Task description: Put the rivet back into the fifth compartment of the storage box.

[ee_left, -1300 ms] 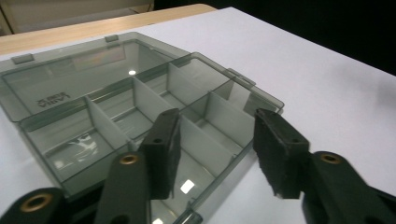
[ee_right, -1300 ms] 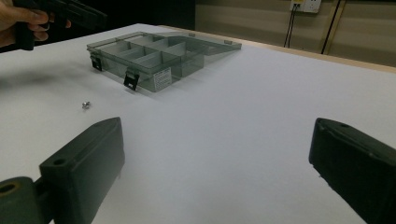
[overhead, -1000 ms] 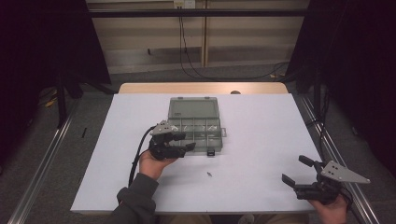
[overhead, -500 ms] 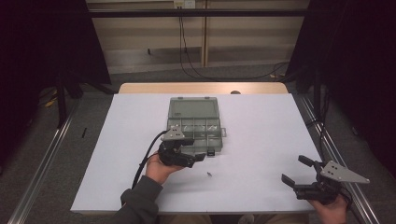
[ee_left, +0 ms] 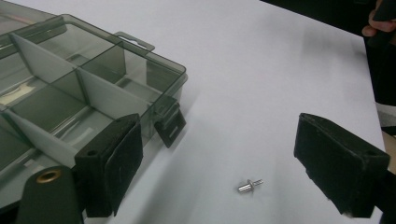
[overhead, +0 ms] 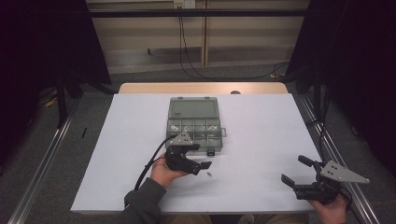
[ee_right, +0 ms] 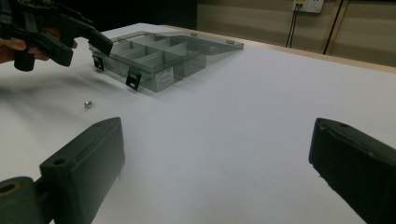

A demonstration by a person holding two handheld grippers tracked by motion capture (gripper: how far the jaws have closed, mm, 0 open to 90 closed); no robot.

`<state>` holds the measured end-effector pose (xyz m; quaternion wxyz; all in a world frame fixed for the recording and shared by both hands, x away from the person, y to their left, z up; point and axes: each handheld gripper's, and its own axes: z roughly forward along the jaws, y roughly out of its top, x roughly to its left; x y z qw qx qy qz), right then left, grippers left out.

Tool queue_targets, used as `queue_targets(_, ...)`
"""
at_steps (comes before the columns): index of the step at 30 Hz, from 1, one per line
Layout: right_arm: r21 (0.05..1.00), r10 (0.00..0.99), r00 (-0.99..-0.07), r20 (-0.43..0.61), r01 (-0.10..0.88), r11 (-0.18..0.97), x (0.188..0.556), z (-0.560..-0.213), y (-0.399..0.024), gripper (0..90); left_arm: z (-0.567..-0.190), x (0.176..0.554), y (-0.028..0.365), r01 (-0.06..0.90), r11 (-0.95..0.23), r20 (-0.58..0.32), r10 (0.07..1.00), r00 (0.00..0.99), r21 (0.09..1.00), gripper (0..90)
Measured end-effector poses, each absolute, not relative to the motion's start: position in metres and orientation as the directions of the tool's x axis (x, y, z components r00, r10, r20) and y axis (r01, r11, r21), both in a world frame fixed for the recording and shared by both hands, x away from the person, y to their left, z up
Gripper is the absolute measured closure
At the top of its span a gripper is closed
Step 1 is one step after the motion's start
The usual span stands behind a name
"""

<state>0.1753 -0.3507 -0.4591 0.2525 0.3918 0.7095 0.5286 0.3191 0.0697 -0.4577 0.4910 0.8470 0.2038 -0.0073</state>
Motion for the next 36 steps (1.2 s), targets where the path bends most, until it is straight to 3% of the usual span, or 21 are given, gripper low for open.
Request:
queue_targets(18, 0.947, 0.821, -0.568, 0.057, 0.292, 0.136, 0.176, -0.459, -0.35, 3.4, -0.472, 0.31, 0.054, 0.332, -0.525, -0.206, 0.285, 0.936, 0.784, 17.6)
queue_targets(22, 0.947, 0.822, -0.566, 0.06, 0.293, 0.132, 0.175, -0.459, -0.35, 3.4, -0.475, 0.309, 0.051, 0.335, -0.553, -0.216, 0.272, 0.938, 0.763, 25.4)
queue_targets(23, 0.946, 0.822, -0.566, 0.059, 0.294, 0.135, 0.176, -0.46, -0.35, 3.4, -0.476, 0.308, 0.051, 0.327, -0.562, -0.212, 0.262, 0.942, 0.76, 35.3)
queue_targets(26, 0.946, 0.821, -0.568, 0.054, 0.293, 0.141, 0.176, -0.46, -0.35, 3.3, -0.477, 0.307, 0.05, 0.317, -0.579, -0.209, 0.246, 0.946, 0.751, 41.9)
queue_targets(27, 0.945, 0.822, -0.566, 0.055, 0.295, 0.14, 0.176, -0.46, -0.35, 3.4, -0.477, 0.307, 0.05, 0.314, -0.585, -0.211, 0.239, 0.948, 0.747, 51.0)
queue_targets(36, 0.945, 0.824, -0.565, 0.051, 0.293, 0.142, 0.176, -0.46, -0.35, 3.3, -0.48, 0.305, 0.047, 0.309, -0.612, -0.198, 0.244, 0.949, 0.728, 63.3)
